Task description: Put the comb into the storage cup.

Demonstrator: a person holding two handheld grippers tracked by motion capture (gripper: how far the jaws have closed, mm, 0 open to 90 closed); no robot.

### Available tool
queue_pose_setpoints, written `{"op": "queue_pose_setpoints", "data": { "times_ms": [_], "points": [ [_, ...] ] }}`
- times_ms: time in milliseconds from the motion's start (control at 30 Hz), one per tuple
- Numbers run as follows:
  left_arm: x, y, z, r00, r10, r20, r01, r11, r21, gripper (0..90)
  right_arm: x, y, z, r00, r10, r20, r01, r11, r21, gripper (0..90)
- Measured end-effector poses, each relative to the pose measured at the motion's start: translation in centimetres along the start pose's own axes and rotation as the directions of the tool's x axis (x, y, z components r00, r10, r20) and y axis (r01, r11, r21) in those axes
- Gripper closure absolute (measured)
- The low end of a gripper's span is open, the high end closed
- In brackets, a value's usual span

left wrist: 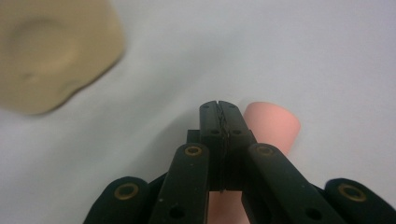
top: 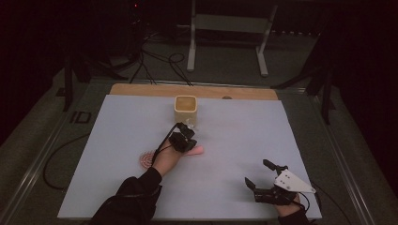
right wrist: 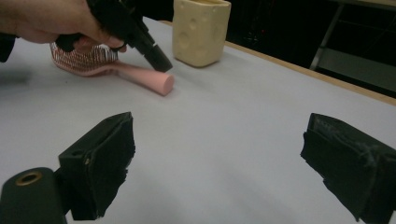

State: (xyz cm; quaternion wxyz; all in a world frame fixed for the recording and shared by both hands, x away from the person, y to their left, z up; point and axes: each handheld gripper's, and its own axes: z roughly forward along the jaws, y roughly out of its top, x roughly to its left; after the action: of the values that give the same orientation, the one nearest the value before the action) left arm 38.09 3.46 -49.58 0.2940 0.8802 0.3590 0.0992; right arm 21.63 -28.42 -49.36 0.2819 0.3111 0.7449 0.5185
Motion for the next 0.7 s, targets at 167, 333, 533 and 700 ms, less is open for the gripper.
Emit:
{"op": "queue_pose_setpoints", "data": {
  "times_ms": [167, 333, 533, 700],
  "points": [
    [-0.8, -0.4, -0.3, 0.9994, -0.004, 0.034, 0.004, 1.0000, -0.002, 89.9, 0.0, 0.0, 0.0, 1.0000, -0.001, 0.002, 0.001, 1.000, 0.003, 9.2],
    [-1.4, -0.6, -0.2, 0.9993, 0.008, 0.037, -0.008, 1.0000, -0.002, 89.9, 0.1, 0.0, 0.0, 1.0000, -0.002, -0.001, 0.002, 1.000, 0.007, 9.2],
    [-1.9, -0.8, 0.3, 0.9986, 0.025, 0.046, -0.026, 0.9994, 0.022, 89.9, 0.0, 0.0, 0.0, 1.0000, 0.000, 0.000, 0.000, 1.000, 0.006, 9.2],
    [-2.6, -1.0, 0.0, 0.9972, 0.039, 0.065, -0.040, 0.9989, 0.022, 89.9, 0.0, -0.1, 0.0, 1.0000, 0.002, -0.001, -0.002, 1.000, 0.004, 9.2]
  ]
}}
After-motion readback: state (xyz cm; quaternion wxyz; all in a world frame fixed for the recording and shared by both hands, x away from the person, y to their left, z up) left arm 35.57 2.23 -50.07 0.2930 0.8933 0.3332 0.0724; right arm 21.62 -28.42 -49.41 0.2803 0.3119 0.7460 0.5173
